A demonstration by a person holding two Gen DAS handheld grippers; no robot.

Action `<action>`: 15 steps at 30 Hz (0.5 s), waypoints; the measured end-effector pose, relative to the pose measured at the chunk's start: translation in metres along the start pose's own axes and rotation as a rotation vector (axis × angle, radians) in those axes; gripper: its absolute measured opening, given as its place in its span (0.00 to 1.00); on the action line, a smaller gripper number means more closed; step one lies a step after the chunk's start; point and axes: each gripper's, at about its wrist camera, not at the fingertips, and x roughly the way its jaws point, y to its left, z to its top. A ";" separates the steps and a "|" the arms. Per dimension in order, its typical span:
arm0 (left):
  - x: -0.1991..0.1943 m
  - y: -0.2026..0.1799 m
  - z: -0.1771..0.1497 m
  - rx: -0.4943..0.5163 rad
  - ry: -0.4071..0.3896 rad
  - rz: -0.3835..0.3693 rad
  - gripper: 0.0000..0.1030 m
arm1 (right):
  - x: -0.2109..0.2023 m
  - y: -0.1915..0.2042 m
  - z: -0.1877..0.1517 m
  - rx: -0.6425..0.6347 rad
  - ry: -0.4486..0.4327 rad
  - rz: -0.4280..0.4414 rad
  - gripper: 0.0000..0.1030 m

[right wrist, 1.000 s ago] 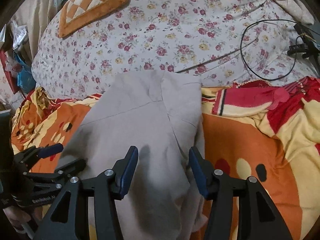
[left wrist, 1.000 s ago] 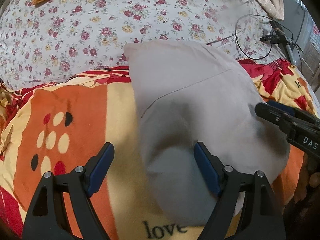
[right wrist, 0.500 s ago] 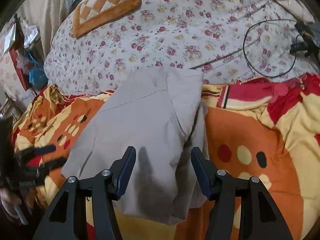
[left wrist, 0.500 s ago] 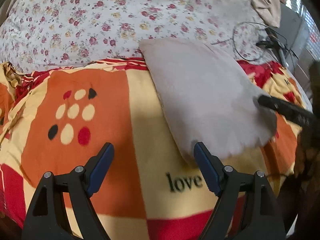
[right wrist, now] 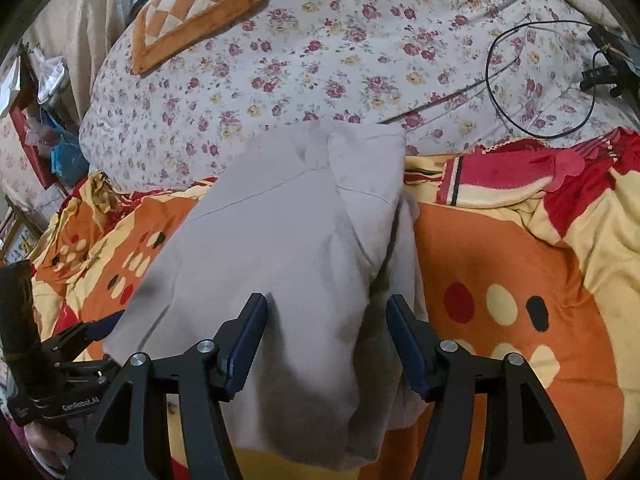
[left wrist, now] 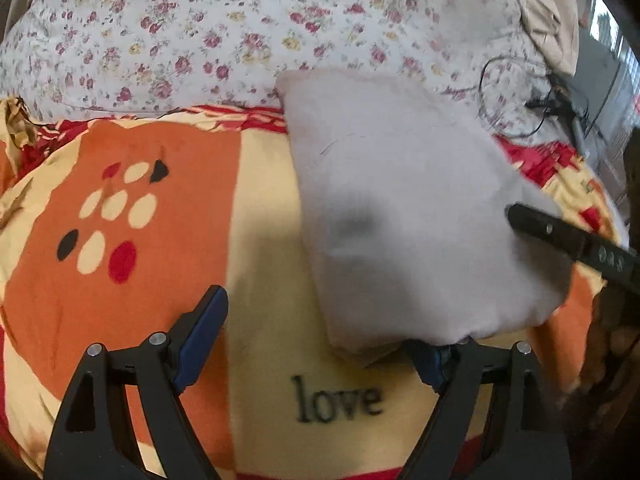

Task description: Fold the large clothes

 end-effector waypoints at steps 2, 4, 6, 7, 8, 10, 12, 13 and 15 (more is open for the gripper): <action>0.002 0.009 -0.007 -0.006 0.001 0.000 0.85 | 0.017 -0.008 -0.004 0.001 0.051 -0.023 0.58; 0.002 0.017 -0.008 -0.021 0.016 -0.025 0.85 | 0.019 -0.012 -0.008 0.022 0.060 -0.004 0.58; -0.002 0.020 -0.002 -0.018 0.047 -0.044 0.84 | 0.012 -0.010 -0.006 0.008 0.039 -0.014 0.59; -0.004 0.019 0.000 -0.007 0.055 -0.045 0.84 | 0.006 -0.008 -0.003 0.001 0.022 -0.027 0.60; -0.009 0.018 0.002 0.011 0.054 -0.043 0.84 | 0.002 -0.007 -0.001 0.001 0.012 -0.032 0.62; -0.021 0.014 0.005 0.059 0.044 -0.029 0.84 | -0.010 -0.006 0.004 0.009 -0.021 -0.025 0.61; -0.037 0.012 0.009 0.104 0.022 -0.026 0.84 | -0.015 -0.007 0.012 0.019 -0.042 -0.014 0.64; -0.041 0.013 0.011 0.113 0.017 -0.027 0.84 | -0.016 -0.008 0.016 0.024 -0.051 -0.010 0.66; -0.047 0.013 0.016 0.121 0.012 -0.031 0.84 | -0.013 -0.010 0.026 0.029 -0.059 -0.011 0.70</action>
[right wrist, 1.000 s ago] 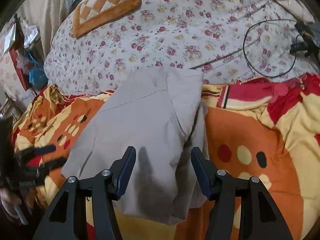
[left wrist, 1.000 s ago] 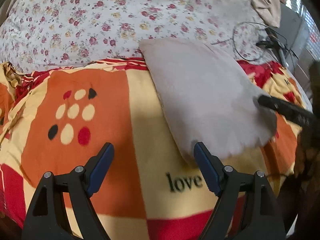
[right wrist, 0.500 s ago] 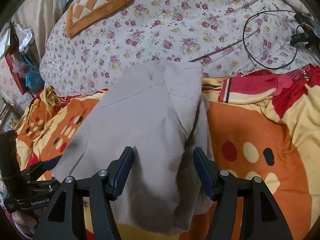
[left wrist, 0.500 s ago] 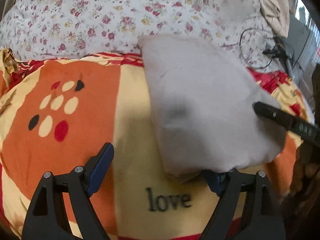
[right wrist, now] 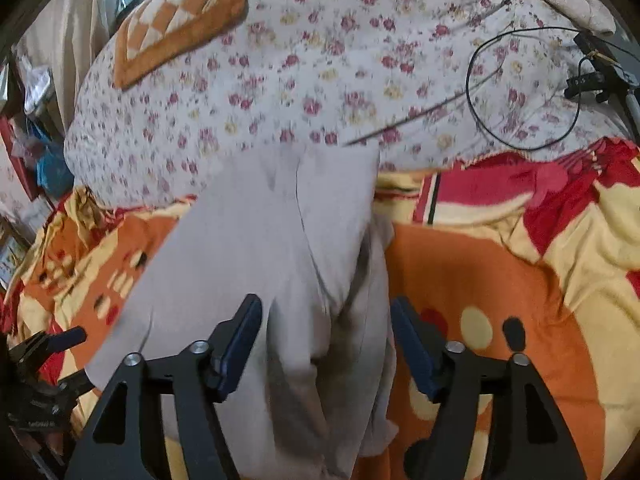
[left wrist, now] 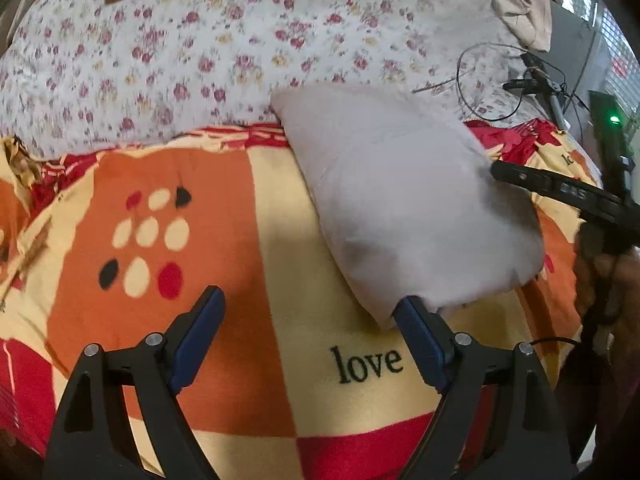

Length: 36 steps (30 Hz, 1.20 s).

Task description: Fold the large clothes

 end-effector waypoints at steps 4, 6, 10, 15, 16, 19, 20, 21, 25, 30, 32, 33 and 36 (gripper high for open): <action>-0.001 0.001 0.010 -0.005 0.024 -0.033 0.84 | 0.020 -0.003 0.014 0.032 0.035 0.032 0.74; -0.002 0.001 0.012 0.001 0.035 -0.040 0.84 | 0.028 -0.007 0.016 0.054 0.057 0.057 0.74; -0.012 0.003 0.012 -0.005 0.028 -0.090 0.84 | 0.042 -0.016 0.015 0.085 0.078 0.096 0.77; 0.005 0.014 0.034 -0.089 0.001 -0.113 0.85 | 0.062 -0.026 0.017 0.111 0.112 0.188 0.81; 0.017 0.018 0.041 -0.127 0.000 -0.147 0.86 | 0.065 -0.028 0.018 0.114 0.116 0.204 0.82; 0.064 0.023 0.057 -0.195 0.068 -0.200 0.86 | 0.072 -0.031 0.022 0.123 0.113 0.239 0.84; 0.074 0.023 0.060 -0.206 0.075 -0.204 0.86 | 0.074 -0.031 0.023 0.124 0.118 0.256 0.84; 0.088 0.022 0.064 -0.213 0.079 -0.208 0.86 | 0.076 -0.031 0.024 0.127 0.123 0.272 0.84; 0.120 0.019 0.074 -0.226 0.090 -0.253 0.86 | 0.085 -0.029 0.026 0.118 0.150 0.334 0.85; 0.139 0.013 0.074 -0.242 0.133 -0.292 0.87 | 0.099 -0.031 0.024 0.123 0.173 0.378 0.73; 0.138 0.008 0.074 -0.211 0.119 -0.289 0.81 | 0.097 -0.030 0.022 0.129 0.157 0.381 0.62; 0.135 0.003 0.074 -0.184 0.108 -0.319 0.64 | 0.094 -0.029 0.022 0.131 0.149 0.378 0.54; 0.120 -0.003 0.079 -0.148 0.087 -0.327 0.45 | 0.078 -0.025 0.025 0.144 0.117 0.402 0.35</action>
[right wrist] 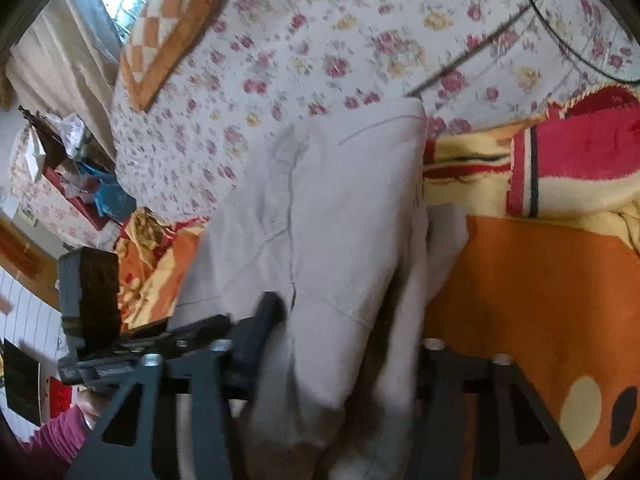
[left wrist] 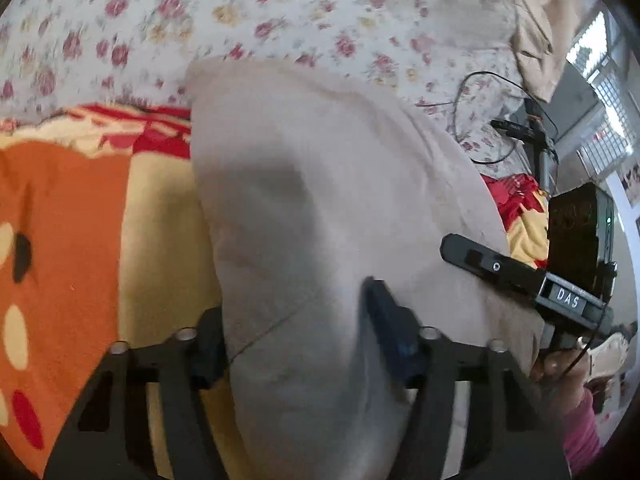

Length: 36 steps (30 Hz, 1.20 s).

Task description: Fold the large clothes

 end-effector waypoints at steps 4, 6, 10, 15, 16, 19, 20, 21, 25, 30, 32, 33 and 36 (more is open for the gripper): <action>-0.042 -0.003 0.007 -0.004 0.013 -0.061 0.30 | -0.024 0.034 -0.002 -0.019 -0.019 0.065 0.28; -0.075 -0.006 0.005 0.019 0.013 -0.053 0.30 | -0.036 0.055 -0.006 -0.025 -0.012 0.129 0.26; -0.131 0.002 -0.015 0.048 0.007 0.000 0.30 | -0.035 0.093 -0.031 -0.001 0.022 0.273 0.26; -0.123 0.028 -0.064 0.035 0.071 0.147 0.40 | 0.002 0.110 -0.082 -0.097 0.063 0.038 0.46; -0.109 0.032 -0.074 0.038 0.094 0.195 0.46 | 0.012 0.108 -0.088 -0.112 0.092 -0.058 0.49; -0.102 0.031 -0.088 0.050 0.029 0.265 0.66 | 0.000 0.110 -0.091 -0.108 0.074 -0.107 0.54; -0.104 0.030 -0.088 0.041 0.011 0.269 0.68 | -0.011 0.116 -0.088 -0.125 0.048 -0.131 0.56; -0.105 0.029 -0.086 0.027 0.004 0.261 0.69 | -0.023 0.124 -0.086 -0.152 0.015 -0.155 0.56; -0.108 0.028 -0.075 0.001 -0.035 0.302 0.70 | -0.050 0.162 -0.082 -0.273 -0.044 -0.142 0.56; -0.114 0.029 -0.077 -0.005 -0.097 0.391 0.71 | -0.014 0.179 -0.088 -0.401 0.000 -0.220 0.43; -0.112 0.028 -0.078 0.011 -0.098 0.410 0.72 | 0.014 0.165 -0.084 -0.433 0.009 -0.340 0.37; -0.111 0.027 -0.079 0.023 -0.096 0.418 0.72 | 0.024 0.152 -0.082 -0.419 0.029 -0.381 0.37; -0.111 0.021 -0.083 0.056 -0.105 0.445 0.75 | 0.025 0.124 -0.075 -0.277 0.050 -0.315 0.37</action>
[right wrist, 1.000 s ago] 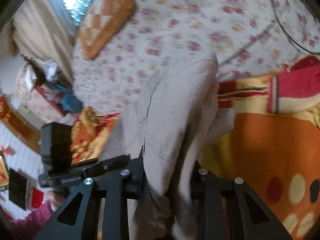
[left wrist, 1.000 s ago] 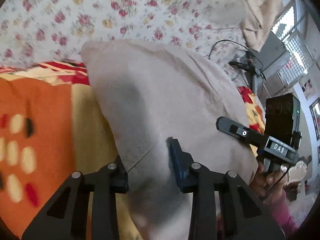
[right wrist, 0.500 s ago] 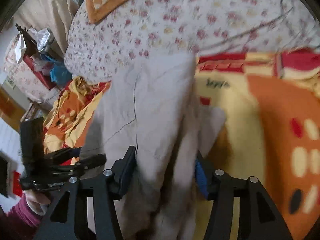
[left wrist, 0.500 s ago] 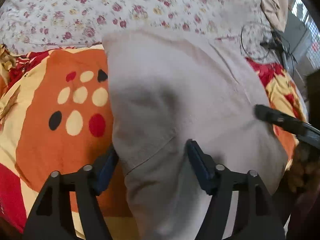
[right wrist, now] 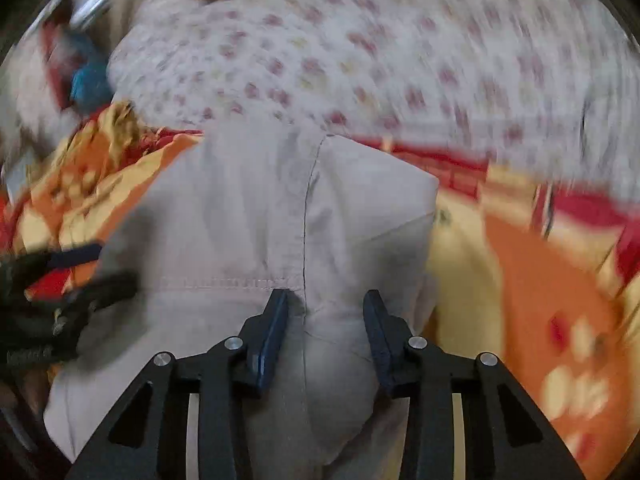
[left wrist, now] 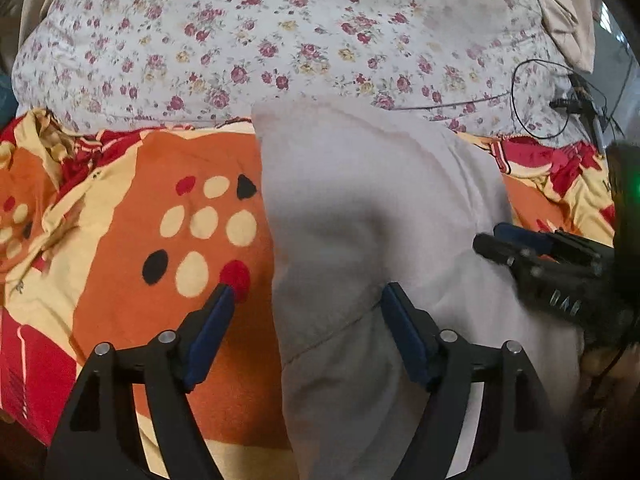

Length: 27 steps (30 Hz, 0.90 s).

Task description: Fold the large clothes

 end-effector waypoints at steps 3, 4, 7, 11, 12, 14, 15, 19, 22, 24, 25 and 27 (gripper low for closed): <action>-0.002 -0.007 -0.002 0.022 -0.023 0.035 0.75 | -0.018 0.003 -0.003 -0.019 -0.020 -0.023 0.41; -0.003 -0.008 -0.004 0.021 -0.026 0.040 0.75 | -0.028 0.006 -0.006 -0.023 -0.029 -0.026 0.41; -0.007 -0.005 -0.008 -0.007 -0.033 0.040 0.75 | -0.057 0.016 -0.018 -0.042 -0.071 -0.008 0.44; -0.014 -0.002 -0.014 -0.025 -0.032 0.051 0.75 | -0.082 0.028 -0.033 -0.045 -0.107 -0.007 0.49; -0.017 -0.002 -0.016 -0.028 -0.039 0.064 0.75 | -0.083 0.029 -0.035 -0.041 -0.108 -0.019 0.54; -0.022 -0.001 -0.019 -0.031 -0.051 0.074 0.75 | -0.085 0.034 -0.042 -0.027 -0.109 -0.045 0.62; -0.026 -0.001 -0.021 -0.033 -0.061 0.078 0.75 | -0.084 0.036 -0.045 -0.020 -0.104 -0.055 0.64; -0.038 -0.004 -0.029 -0.021 -0.100 0.108 0.75 | -0.082 0.048 -0.051 -0.023 -0.090 -0.079 0.67; -0.045 -0.006 -0.033 -0.017 -0.122 0.116 0.75 | -0.086 0.051 -0.053 -0.014 -0.112 -0.093 0.74; -0.050 -0.005 -0.035 -0.025 -0.138 0.119 0.75 | -0.090 0.049 -0.052 0.003 -0.128 -0.108 0.78; -0.051 -0.005 -0.035 -0.027 -0.145 0.121 0.75 | -0.091 0.048 -0.052 0.012 -0.133 -0.114 0.78; -0.053 -0.005 -0.036 -0.030 -0.159 0.127 0.75 | -0.093 0.045 -0.051 0.027 -0.138 -0.122 0.79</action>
